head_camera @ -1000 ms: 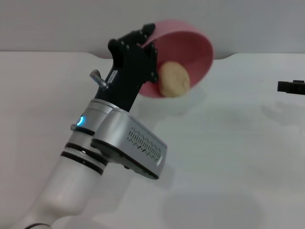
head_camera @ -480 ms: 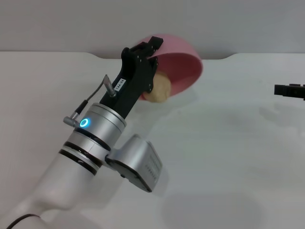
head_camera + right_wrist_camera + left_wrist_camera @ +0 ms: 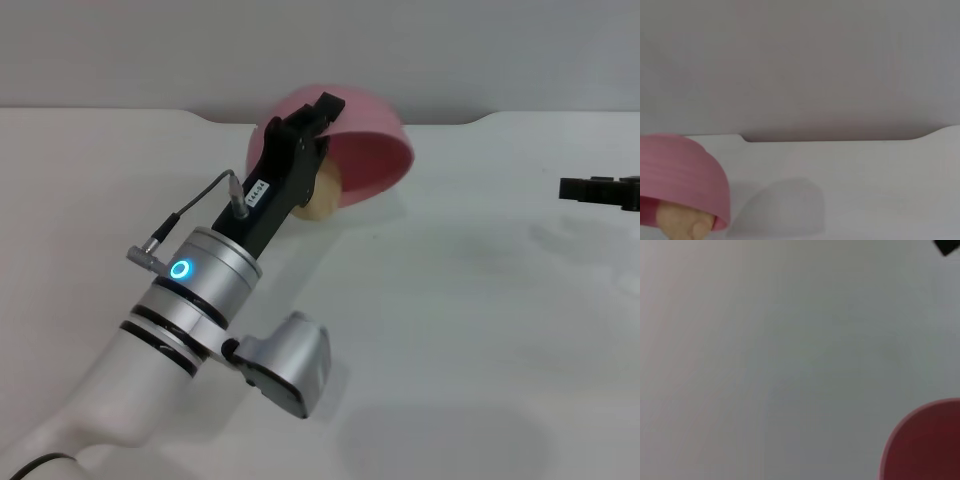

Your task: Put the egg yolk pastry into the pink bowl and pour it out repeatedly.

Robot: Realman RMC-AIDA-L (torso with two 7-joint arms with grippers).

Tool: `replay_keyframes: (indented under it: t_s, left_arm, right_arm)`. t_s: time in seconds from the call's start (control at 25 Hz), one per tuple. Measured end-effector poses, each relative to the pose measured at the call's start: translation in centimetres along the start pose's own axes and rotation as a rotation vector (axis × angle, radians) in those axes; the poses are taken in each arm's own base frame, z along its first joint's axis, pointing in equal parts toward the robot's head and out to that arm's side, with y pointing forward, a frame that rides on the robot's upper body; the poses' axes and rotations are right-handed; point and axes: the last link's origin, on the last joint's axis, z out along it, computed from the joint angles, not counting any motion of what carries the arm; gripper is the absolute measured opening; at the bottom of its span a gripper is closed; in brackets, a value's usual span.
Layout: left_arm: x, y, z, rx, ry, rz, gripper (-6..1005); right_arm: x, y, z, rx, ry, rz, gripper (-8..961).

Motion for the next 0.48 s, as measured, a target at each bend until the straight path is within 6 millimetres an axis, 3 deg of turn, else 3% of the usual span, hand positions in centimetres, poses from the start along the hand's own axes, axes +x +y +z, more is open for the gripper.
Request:
replay_keyframes:
  t_s: [0.48]
  left_arm:
    - [0.17,-0.08,-0.33,0.023,0.025,0.262,28]
  right_arm:
    - [-0.15,0.01,0.26,0.000,-0.003,0.001,568]
